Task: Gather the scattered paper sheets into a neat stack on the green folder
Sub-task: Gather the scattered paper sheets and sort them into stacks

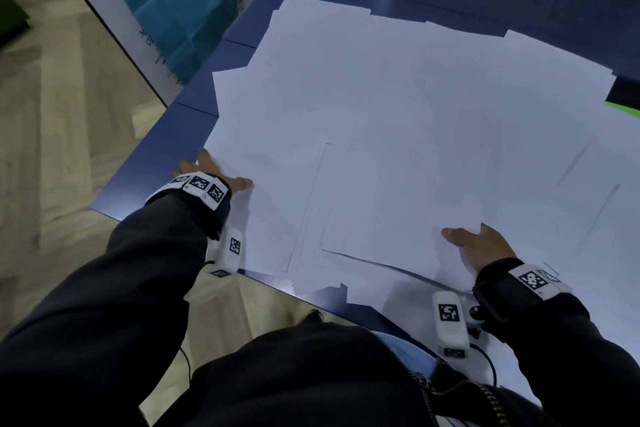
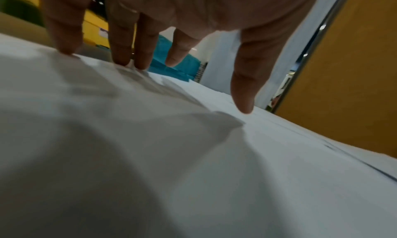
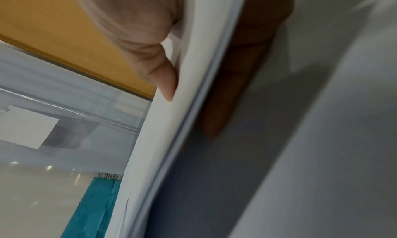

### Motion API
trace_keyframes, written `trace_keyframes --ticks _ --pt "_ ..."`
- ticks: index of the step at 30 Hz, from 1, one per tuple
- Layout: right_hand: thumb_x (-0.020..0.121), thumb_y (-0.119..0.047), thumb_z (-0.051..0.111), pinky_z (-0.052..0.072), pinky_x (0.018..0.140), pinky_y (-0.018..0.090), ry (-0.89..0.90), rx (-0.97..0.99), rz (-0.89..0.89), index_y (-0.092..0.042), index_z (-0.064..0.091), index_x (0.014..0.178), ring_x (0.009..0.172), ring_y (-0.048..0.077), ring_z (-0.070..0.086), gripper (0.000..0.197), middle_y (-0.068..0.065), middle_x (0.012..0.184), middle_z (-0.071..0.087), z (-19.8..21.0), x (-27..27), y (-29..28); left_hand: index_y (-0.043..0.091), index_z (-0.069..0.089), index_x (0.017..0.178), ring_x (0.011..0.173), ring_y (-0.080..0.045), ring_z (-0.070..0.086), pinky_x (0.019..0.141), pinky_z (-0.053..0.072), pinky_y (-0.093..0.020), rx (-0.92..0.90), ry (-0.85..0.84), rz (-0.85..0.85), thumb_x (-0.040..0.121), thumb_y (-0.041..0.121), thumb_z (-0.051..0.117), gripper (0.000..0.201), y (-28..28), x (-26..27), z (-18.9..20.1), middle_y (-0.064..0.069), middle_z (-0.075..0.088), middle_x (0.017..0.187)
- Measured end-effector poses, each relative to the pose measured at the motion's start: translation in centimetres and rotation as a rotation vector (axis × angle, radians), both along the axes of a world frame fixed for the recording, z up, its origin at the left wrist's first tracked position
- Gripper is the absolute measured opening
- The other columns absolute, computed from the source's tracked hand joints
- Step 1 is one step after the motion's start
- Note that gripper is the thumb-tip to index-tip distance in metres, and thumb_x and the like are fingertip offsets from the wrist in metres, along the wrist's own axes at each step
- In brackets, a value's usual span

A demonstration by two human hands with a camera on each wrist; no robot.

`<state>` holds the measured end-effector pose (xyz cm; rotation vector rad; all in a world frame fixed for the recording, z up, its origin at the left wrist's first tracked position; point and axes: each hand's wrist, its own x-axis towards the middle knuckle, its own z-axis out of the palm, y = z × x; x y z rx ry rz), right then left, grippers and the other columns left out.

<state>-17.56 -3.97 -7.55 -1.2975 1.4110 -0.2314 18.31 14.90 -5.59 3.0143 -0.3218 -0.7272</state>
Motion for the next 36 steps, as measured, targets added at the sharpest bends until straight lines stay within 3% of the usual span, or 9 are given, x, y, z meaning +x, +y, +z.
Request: trace_keyframes --ticks 7,11,15,20,21,24,31,34,36 --pt "0.082 -0.017 0.067 0.044 0.091 0.04 0.036 -0.005 -0.009 -0.008 0.062 0.092 0.093 0.029 0.061 0.014 0.011 0.102 0.066 0.0 0.0 0.2 0.021 -0.003 0.149 0.139 -0.041 0.017 0.111 0.025 -0.054 0.112 0.03 0.057 0.052 0.065 0.077 0.133 -0.4 1.3 0.4 -0.019 0.011 0.151" --pt "0.073 -0.03 0.072 0.043 0.097 0.041 0.045 -0.019 -0.012 -0.003 0.059 0.098 0.097 0.029 0.06 0.039 0.01 0.107 0.065 0.0 0.3 0.5 0.018 -0.008 0.148 0.141 -0.04 0.016 0.111 0.023 -0.053 0.092 0.065 0.077 0.054 0.058 0.081 0.136 -0.7 1.1 1.2 -0.019 0.008 0.152" --pt "0.078 -0.023 0.069 0.045 0.091 0.042 0.051 -0.022 -0.013 -0.004 0.061 0.098 0.096 0.031 0.062 0.029 0.014 0.102 0.066 -0.2 0.4 0.6 0.014 -0.005 0.149 0.136 -0.04 0.03 0.108 0.03 -0.05 -0.041 0.08 0.079 0.066 0.033 0.082 0.122 -1.3 0.1 2.0 -0.02 0.021 0.151" --pt "0.048 -0.046 0.072 0.044 0.098 0.051 0.019 -0.014 -0.005 -0.007 0.062 0.101 0.1 0.032 0.062 0.067 0.014 0.106 0.067 -1.1 0.2 0.1 0.002 0.025 0.14 0.127 -0.034 0.043 0.093 0.036 -0.038 -0.105 0.039 0.002 0.079 0.016 0.072 0.079 -0.8 0.7 2.1 -0.018 0.051 0.117" --pt "0.046 -0.046 0.071 0.044 0.098 0.051 0.009 -0.008 -0.008 -0.007 0.062 0.101 0.1 0.032 0.062 0.068 0.013 0.105 0.067 -1.3 0.1 0.0 0.001 0.03 0.137 0.126 -0.034 0.044 0.093 0.036 -0.037 -0.129 0.063 0.001 0.079 0.014 0.072 0.073 -0.7 0.6 2.1 -0.018 0.052 0.12" --pt "0.05 -0.041 0.071 0.045 0.099 0.051 -0.018 0.011 -0.008 -0.006 0.063 0.103 0.1 0.032 0.063 0.063 0.012 0.105 0.068 -0.5 0.5 0.4 0.001 0.039 0.133 0.124 -0.034 0.046 0.098 0.036 -0.036 -0.165 0.092 -0.047 0.08 0.01 0.071 0.063 -0.4 0.0 2.1 -0.016 0.049 0.133" --pt "0.082 -0.014 0.067 0.043 0.087 0.035 -0.056 0.001 -0.012 -0.008 0.059 0.098 0.097 0.03 0.06 0.018 0.009 0.099 0.064 0.2 0.7 0.8 0.009 0.035 0.133 0.118 -0.035 0.05 0.096 0.042 -0.043 -0.281 0.099 0.025 0.068 0.026 0.081 0.081 0.1 -0.8 1.4 -0.012 0.051 0.131" --pt "0.076 -0.018 0.071 0.042 0.088 0.036 -0.051 0.005 -0.001 -0.012 0.059 0.088 0.097 0.028 0.059 0.018 0.007 0.095 0.064 0.3 0.7 0.9 0.007 0.033 0.139 0.129 -0.033 0.041 0.102 0.035 -0.04 -0.314 0.071 -0.016 0.079 0.02 0.072 0.073 -0.1 -1.0 2.0 -0.013 0.043 0.141" --pt "0.068 -0.025 0.073 0.043 0.095 0.04 -0.052 0.006 -0.005 -0.01 0.058 0.093 0.103 0.029 0.059 0.033 0.008 0.101 0.064 0.5 0.6 1.0 0.005 0.041 0.134 0.122 -0.035 0.048 0.095 0.038 -0.038 -0.347 0.083 -0.02 0.085 0.017 0.065 0.056 0.2 -0.6 2.3 -0.016 0.05 0.135"
